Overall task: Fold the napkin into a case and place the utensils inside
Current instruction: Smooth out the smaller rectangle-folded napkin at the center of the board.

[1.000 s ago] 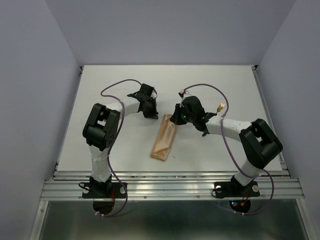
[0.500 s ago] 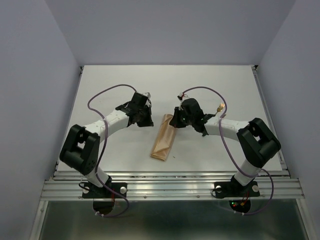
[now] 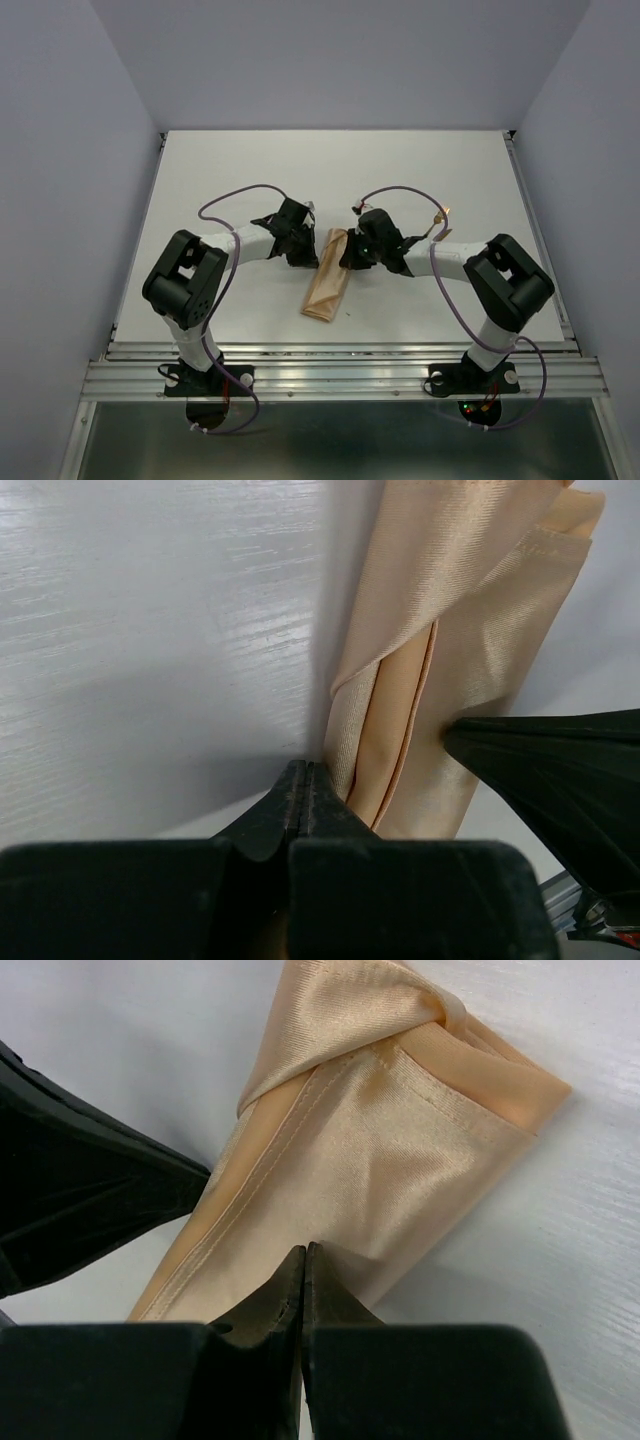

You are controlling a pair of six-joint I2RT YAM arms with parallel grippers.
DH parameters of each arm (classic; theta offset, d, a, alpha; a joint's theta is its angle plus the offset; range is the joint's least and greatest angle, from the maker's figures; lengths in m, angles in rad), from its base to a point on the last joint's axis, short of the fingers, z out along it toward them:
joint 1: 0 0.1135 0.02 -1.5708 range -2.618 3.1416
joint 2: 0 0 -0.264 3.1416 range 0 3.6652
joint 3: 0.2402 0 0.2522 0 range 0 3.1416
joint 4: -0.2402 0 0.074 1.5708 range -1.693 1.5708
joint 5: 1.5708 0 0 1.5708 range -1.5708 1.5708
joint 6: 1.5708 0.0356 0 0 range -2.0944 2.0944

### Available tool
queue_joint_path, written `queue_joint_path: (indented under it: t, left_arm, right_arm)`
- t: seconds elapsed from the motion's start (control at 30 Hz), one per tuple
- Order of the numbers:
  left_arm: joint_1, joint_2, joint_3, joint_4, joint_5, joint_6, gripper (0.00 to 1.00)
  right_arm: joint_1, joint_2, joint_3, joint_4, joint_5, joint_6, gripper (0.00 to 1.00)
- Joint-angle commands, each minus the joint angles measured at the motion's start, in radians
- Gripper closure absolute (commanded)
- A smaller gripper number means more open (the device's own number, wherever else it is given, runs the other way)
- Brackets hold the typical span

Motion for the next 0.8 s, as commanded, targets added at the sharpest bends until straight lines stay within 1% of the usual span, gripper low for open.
queue_joint_path:
  t: [0.0,0.2,0.33,0.4,0.5,0.6,0.77]
  left_arm:
    - [-0.024,-0.001,-0.02,0.039,0.029,-0.026,1.0]
    - [-0.053,0.009,-0.024,0.07,0.048,-0.06,1.0]
    - [-0.053,0.008,0.01,0.036,0.008,-0.052,1.0]
    - [-0.052,-0.004,0.027,0.01,-0.015,-0.039,1.0]
    - [-0.034,-0.023,0.055,-0.038,-0.046,-0.019,1.0]
    - [0.009,-0.027,0.082,-0.05,-0.049,0.001,1.0]
    - [0.071,0.031,0.179,-0.061,-0.069,0.003,1.0]
  right_arm:
    - [0.002,0.029,0.053,0.031,0.009,-0.028,0.99]
    - [0.002,0.079,0.108,0.038,-0.004,-0.054,0.99]
    - [0.002,0.084,0.141,0.054,-0.015,-0.06,0.99]
    - [0.002,0.069,0.141,0.048,0.017,-0.074,0.99]
    - [0.002,0.017,0.116,0.033,0.064,-0.1,0.99]
    - [-0.022,-0.022,0.107,0.021,0.091,-0.097,0.99]
    - [-0.073,0.049,0.17,-0.042,0.135,-0.038,0.99]
